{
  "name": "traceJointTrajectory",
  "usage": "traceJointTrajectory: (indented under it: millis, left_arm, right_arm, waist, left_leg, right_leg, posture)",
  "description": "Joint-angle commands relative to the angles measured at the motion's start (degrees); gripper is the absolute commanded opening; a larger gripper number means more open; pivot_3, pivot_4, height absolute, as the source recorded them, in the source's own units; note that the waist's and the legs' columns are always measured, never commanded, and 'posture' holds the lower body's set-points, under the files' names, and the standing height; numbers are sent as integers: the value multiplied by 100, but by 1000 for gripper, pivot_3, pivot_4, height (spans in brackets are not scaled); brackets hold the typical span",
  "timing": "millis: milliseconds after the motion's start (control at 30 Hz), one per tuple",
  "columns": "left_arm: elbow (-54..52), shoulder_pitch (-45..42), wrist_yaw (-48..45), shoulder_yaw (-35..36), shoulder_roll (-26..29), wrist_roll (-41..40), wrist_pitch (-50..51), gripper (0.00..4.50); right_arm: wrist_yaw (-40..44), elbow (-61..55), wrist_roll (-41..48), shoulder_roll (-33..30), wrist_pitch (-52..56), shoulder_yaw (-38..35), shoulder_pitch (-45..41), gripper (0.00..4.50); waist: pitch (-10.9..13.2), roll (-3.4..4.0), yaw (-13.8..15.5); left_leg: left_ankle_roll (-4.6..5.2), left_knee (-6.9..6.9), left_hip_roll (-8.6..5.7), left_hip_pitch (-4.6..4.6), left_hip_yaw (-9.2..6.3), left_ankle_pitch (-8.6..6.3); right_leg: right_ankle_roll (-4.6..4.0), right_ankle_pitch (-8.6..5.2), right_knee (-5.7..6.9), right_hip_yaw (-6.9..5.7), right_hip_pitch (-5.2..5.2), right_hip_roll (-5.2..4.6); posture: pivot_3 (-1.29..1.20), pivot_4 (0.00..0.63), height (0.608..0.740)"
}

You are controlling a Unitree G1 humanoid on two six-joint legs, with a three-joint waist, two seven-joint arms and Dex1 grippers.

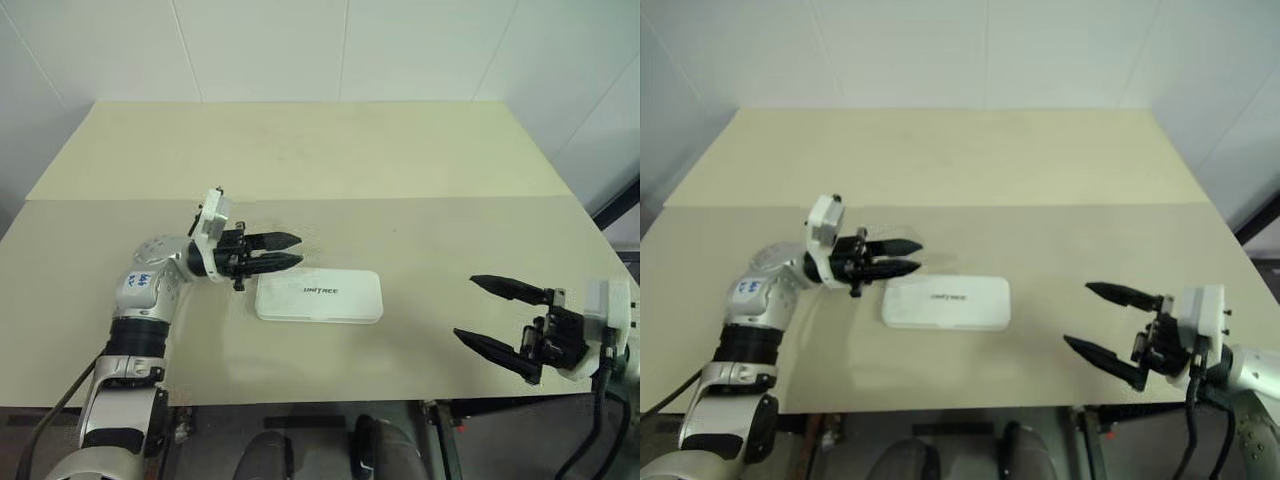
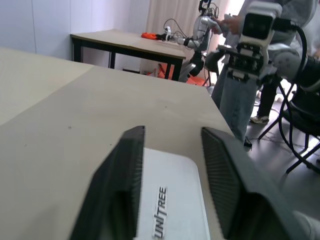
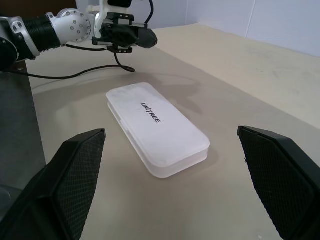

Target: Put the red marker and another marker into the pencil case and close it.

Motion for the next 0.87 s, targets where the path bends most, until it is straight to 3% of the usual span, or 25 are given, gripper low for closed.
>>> traceJointTrajectory:
  millis: [33, 200, 533, 667, 867]
  left_arm:
    - [-68, 35, -235, -37, 147, 61, -377, 2968]
    - [289, 50, -683, -81, 474, 225, -900, 4467]
    - [1436, -422, -1200, -437, 751, 586, -2513, 4467]
    - [1817, -542, -1221, -921, 985, 458, -2909, 4467]
    - [2046, -776, -1221, -1181, 856, 179, -3014, 4467]
  right_arm:
    - [107, 126, 17, -164, 53, 52, -258, 4500]
    - [211, 354, -61, -297, 99, 183, -624, 4500]
    - [408, 708, -169, -488, 120, 236, -1052, 4500]
    - [387, 690, -186, -524, 104, 231, -1092, 4500]
    - [141, 299, -106, -320, 80, 73, -674, 4500]
  waist:
    - [0, 0, 2]
    - [1, 1, 2]
    - [1, 1, 5]
    - [1, 2, -4]
    - [2, 2, 11]
  left_leg:
    - [0, -1, 1, -1, -1, 0]
    - [-1, -5, 3, -6, -2, -3]
    - [4, -4, 1, -17, 0, -8]
    - [-1, -6, 3, -18, 2, -8]
    - [-3, -6, 3, -32, 7, -9]
  right_leg:
    - [0, 0, 0, -2, 1, 0]
    - [0, 0, 0, -12, -1, 1]
    - [8, 5, -17, -19, -1, -4]
    - [10, 6, -21, -20, -3, -2]
    - [11, 6, -33, -31, -6, -2]
  posture:
    - [0, 150, 740]
    - [0, 150, 740]
    - [0, 150, 740]
    - [0, 150, 740]
    - [0, 150, 740]
